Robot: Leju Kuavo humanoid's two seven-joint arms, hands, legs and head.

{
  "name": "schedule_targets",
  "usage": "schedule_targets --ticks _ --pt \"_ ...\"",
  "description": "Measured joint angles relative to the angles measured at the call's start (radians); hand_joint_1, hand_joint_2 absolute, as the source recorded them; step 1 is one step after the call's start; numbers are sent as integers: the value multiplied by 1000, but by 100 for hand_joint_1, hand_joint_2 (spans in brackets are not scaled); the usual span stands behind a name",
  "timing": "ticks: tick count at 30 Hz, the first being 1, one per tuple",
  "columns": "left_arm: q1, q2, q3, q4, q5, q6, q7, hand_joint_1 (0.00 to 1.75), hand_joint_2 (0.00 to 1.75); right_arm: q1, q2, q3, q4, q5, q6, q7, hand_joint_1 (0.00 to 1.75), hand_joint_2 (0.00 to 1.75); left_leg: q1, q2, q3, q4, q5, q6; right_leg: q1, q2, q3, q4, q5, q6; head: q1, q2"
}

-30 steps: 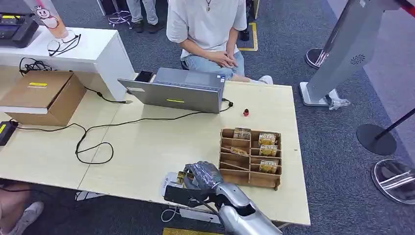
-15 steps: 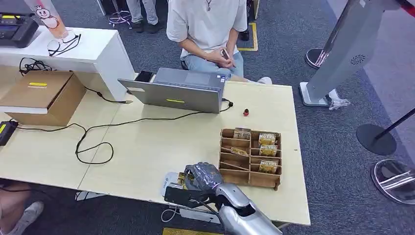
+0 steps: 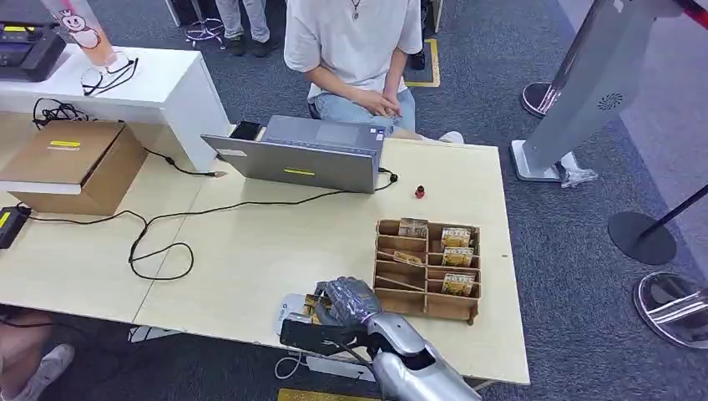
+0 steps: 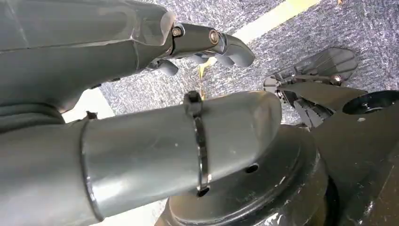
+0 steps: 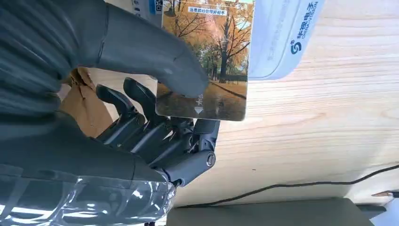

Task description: Pass the card to the sensor for recognition and then transmit it.

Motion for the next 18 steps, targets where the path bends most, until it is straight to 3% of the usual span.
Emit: schedule_targets --ticks 18 --pt "0 -1 -5 0 6 -1 3 0 0 -1 4 0 20 17 -14 2 175 175 0 0 0 0 0 0 0 0 0 0 0 0 0 0"
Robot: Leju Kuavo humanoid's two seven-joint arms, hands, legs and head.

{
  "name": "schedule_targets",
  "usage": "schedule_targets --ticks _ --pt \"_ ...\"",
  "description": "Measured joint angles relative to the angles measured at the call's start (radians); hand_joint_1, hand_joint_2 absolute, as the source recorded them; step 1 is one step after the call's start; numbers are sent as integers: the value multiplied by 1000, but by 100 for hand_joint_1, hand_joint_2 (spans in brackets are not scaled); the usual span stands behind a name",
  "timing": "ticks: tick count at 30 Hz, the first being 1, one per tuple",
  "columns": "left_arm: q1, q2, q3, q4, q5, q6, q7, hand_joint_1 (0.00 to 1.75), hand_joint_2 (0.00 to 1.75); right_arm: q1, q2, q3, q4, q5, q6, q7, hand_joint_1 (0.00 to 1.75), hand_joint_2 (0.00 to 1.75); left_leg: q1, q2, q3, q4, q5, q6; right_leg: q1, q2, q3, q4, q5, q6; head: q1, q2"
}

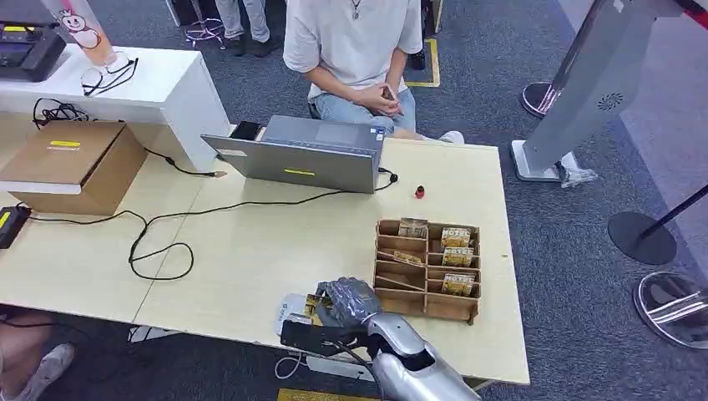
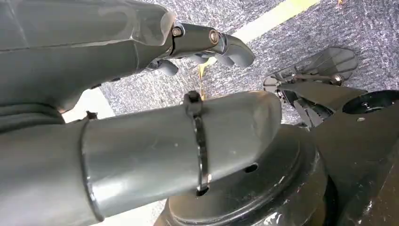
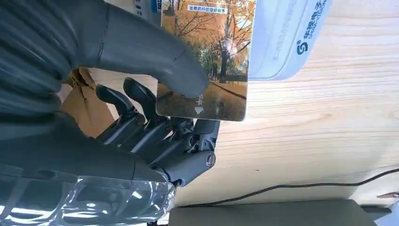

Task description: Pass the card to the sensor for recognition and then transmit it.

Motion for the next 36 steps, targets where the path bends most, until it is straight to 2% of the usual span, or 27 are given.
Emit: schedule_targets --ticks 36 --pt "0 0 -19 0 7 0 2 0 0 0 2 0 24 18 -18 -3 175 175 0 0 0 0 0 0 0 0 0 0 0 0 0 0"
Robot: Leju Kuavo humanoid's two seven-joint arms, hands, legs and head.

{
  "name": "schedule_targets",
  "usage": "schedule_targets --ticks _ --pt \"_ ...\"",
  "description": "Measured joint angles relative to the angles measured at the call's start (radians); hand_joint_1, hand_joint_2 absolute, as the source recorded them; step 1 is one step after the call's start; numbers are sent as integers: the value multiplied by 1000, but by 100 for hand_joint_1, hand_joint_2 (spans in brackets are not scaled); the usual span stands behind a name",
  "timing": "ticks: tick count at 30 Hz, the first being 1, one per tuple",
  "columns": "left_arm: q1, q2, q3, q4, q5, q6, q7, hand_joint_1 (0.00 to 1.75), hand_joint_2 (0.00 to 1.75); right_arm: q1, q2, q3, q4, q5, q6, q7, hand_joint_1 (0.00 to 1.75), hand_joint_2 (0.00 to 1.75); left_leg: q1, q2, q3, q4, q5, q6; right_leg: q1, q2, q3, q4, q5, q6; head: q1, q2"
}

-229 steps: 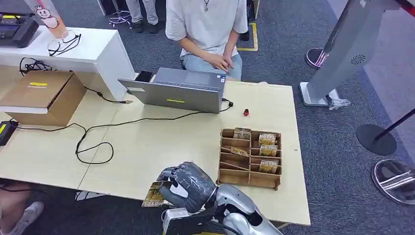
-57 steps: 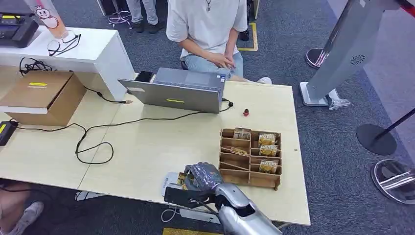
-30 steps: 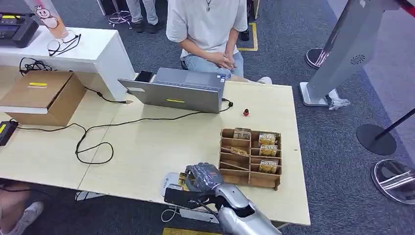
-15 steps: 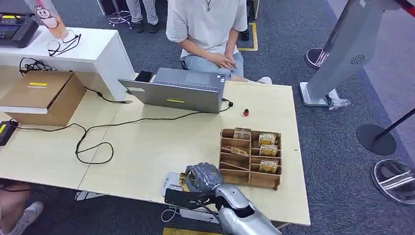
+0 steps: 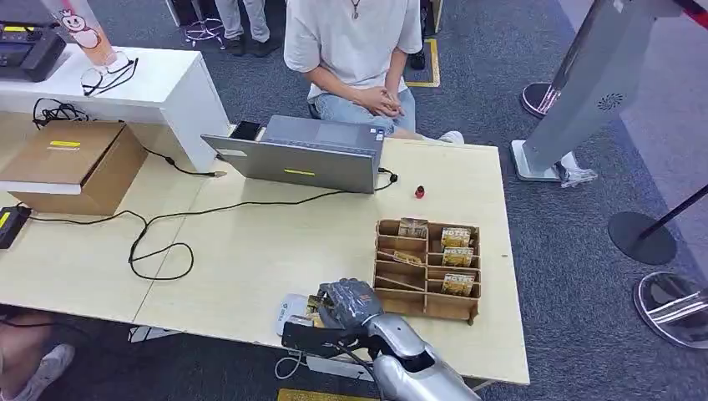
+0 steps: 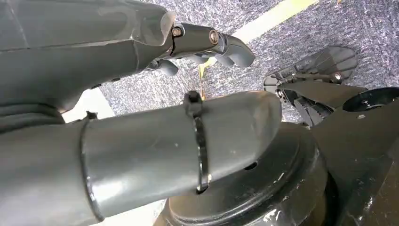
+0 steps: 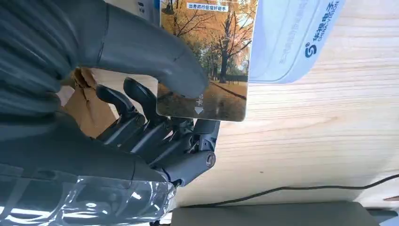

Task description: Pass the card to the sensor for recognition and then transmit it.

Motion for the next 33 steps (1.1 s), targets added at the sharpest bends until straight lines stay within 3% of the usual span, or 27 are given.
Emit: schedule_targets --ticks 33 --pt "0 0 -6 0 14 0 0 0 0 0 3 0 15 7 -14 -8 175 175 0 0 0 0 0 0 0 0 0 0 0 0 0 0"
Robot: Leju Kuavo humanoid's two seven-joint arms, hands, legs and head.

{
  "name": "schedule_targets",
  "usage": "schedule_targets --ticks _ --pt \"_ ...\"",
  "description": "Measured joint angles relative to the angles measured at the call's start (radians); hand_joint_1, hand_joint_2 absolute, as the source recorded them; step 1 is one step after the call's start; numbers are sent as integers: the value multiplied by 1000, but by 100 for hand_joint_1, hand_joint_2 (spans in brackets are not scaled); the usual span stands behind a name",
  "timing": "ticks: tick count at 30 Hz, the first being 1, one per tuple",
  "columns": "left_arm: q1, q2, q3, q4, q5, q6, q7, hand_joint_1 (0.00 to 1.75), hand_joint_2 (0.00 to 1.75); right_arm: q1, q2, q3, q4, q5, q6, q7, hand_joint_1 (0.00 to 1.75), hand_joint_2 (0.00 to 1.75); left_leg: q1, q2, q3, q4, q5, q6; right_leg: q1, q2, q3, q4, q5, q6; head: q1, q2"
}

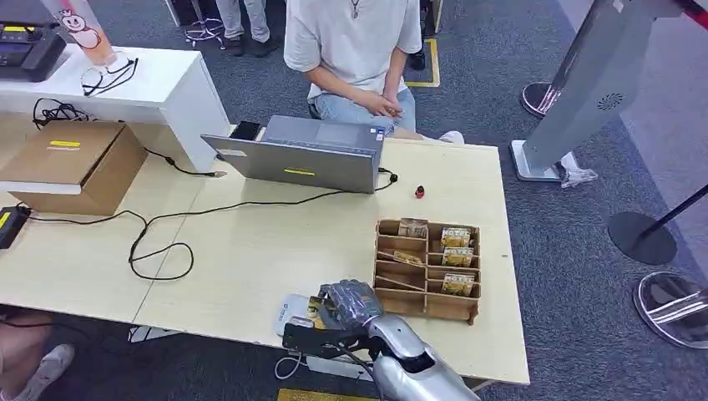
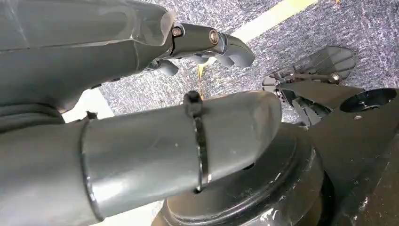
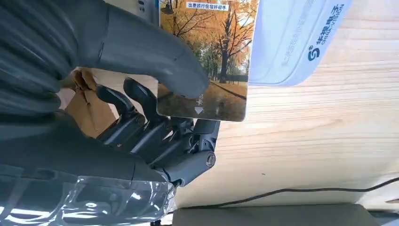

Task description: Pass the card to the sensor for recognition and then transmit it.

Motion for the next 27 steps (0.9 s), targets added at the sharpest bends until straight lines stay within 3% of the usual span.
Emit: schedule_targets --ticks 8,27 --pt "1 0 -16 0 14 1 0 0 0 8 0 0 -33 -5 -19 -28 175 175 0 0 0 0 0 0 0 0 0 0 0 0 0 0" --pt "6 3 -22 0 36 0 -11 0 0 36 -19 -13 -267 -65 -43 -91 175 175 0 0 0 0 0 0 0 0 0 0 0 0 0 0"
